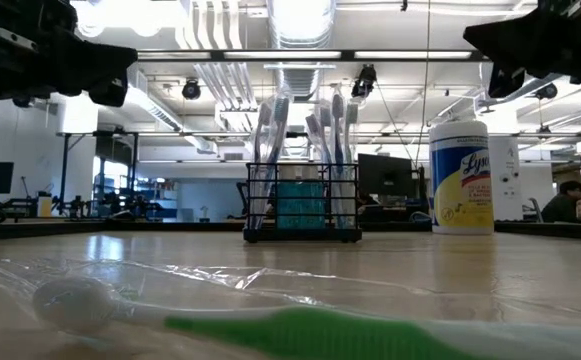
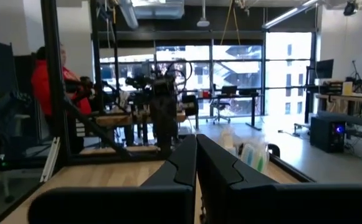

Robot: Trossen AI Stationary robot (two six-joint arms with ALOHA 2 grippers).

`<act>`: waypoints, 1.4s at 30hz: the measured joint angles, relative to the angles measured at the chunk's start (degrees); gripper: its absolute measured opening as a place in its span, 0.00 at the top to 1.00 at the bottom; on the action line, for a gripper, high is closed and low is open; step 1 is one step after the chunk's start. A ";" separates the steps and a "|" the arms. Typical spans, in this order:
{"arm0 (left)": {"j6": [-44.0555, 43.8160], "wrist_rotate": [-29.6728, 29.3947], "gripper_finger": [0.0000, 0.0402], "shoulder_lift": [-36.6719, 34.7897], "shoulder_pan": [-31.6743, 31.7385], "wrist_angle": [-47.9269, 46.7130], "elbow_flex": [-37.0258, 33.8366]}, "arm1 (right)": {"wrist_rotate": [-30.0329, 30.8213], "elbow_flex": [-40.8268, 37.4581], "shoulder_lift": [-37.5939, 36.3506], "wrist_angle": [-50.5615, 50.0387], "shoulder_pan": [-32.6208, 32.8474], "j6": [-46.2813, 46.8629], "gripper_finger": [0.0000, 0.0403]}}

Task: Pick & Place toothbrushing station
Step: Put the green toothbrush into the mesh organizer

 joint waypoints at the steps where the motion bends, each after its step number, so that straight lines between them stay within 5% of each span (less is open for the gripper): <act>1: 0.00 -0.01 0.98 0.00 0.00 -0.24 0.00 | 0.01 0.00 -0.09 -0.68 0.00 0.05 0.98; 12: -0.44 0.05 0.98 0.00 0.00 -1.39 -0.04 | -0.15 0.27 0.83 -1.59 0.34 8.30 0.98; 17: -1.20 0.05 0.98 0.02 0.00 -2.90 -0.04 | 0.79 6.89 6.51 -9.31 3.97 12.14 0.98; 23: -0.95 -0.15 0.98 0.02 0.00 -4.47 -0.04 | 8.31 22.99 21.16 -28.62 9.74 17.74 0.98; 34: -5.20 -0.38 0.98 0.02 0.00 -4.85 -0.04 | 9.74 50.52 54.18 -42.63 18.42 26.07 0.98; 42: -12.29 -0.25 0.98 0.02 0.00 -5.14 -0.02 | 0.21 72.41 77.29 -55.36 22.41 36.19 0.98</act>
